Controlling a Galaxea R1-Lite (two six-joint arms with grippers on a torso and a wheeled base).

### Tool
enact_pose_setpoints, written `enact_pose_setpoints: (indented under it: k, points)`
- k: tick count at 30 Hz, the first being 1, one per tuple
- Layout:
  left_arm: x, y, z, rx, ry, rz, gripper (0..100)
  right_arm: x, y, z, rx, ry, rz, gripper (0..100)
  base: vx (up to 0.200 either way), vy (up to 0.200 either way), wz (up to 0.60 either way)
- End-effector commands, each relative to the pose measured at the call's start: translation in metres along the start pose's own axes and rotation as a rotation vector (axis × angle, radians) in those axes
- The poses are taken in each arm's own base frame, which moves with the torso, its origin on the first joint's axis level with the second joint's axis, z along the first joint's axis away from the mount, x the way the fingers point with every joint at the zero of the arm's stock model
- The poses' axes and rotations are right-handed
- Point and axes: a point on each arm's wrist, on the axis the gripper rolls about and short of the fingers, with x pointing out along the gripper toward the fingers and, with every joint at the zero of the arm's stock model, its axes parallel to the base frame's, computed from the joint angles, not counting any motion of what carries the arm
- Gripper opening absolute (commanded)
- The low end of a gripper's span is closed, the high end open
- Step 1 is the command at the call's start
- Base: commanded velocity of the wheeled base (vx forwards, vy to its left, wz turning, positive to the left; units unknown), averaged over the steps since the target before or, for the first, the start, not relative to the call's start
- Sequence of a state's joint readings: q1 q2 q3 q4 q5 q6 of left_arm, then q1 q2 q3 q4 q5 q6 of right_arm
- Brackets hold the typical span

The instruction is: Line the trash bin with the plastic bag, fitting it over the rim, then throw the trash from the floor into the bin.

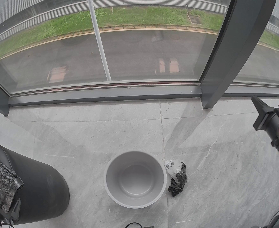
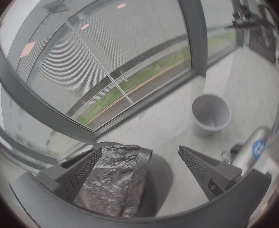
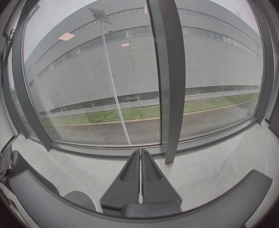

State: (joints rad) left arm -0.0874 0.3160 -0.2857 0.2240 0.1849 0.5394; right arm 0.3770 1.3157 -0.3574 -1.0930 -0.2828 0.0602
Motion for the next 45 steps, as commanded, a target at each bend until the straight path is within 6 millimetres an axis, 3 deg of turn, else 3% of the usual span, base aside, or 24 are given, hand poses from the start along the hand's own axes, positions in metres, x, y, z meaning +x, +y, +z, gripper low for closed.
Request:
enact_pose_setpoints:
  k: [1, 10, 24, 37, 45]
  points:
    - [0.023, 0.003, 0.006, 0.223, 0.226, 0.029, 100, 0.032, 0.027, -0.06, -0.036, 0.163, -0.008, 0, 0.0, 0.0, 0.0]
    - [0.032, 0.003, 0.007, 0.284, 0.298, 0.058, 100, 0.032, 0.028, -0.06, -0.038, 0.163, -0.01, 0, 0.0, 0.0, 0.0]
    - [0.084, 0.008, 0.026, 0.28, 0.401, 0.043, 100, 0.032, 0.028, -0.061, -0.033, 0.17, -0.009, 0, 0.0, 0.0, 0.0]
    - [0.094, 0.008, 0.022, 0.304, 0.469, 0.03, 100, 0.033, 0.028, -0.062, -0.033, 0.17, -0.009, 0, 0.0, 0.0, 0.0]
    - [0.091, 0.009, 0.024, 0.298, 0.445, 0.043, 100, 0.034, 0.027, -0.063, -0.035, 0.175, -0.013, 0, 0.0, 0.0, 0.0]
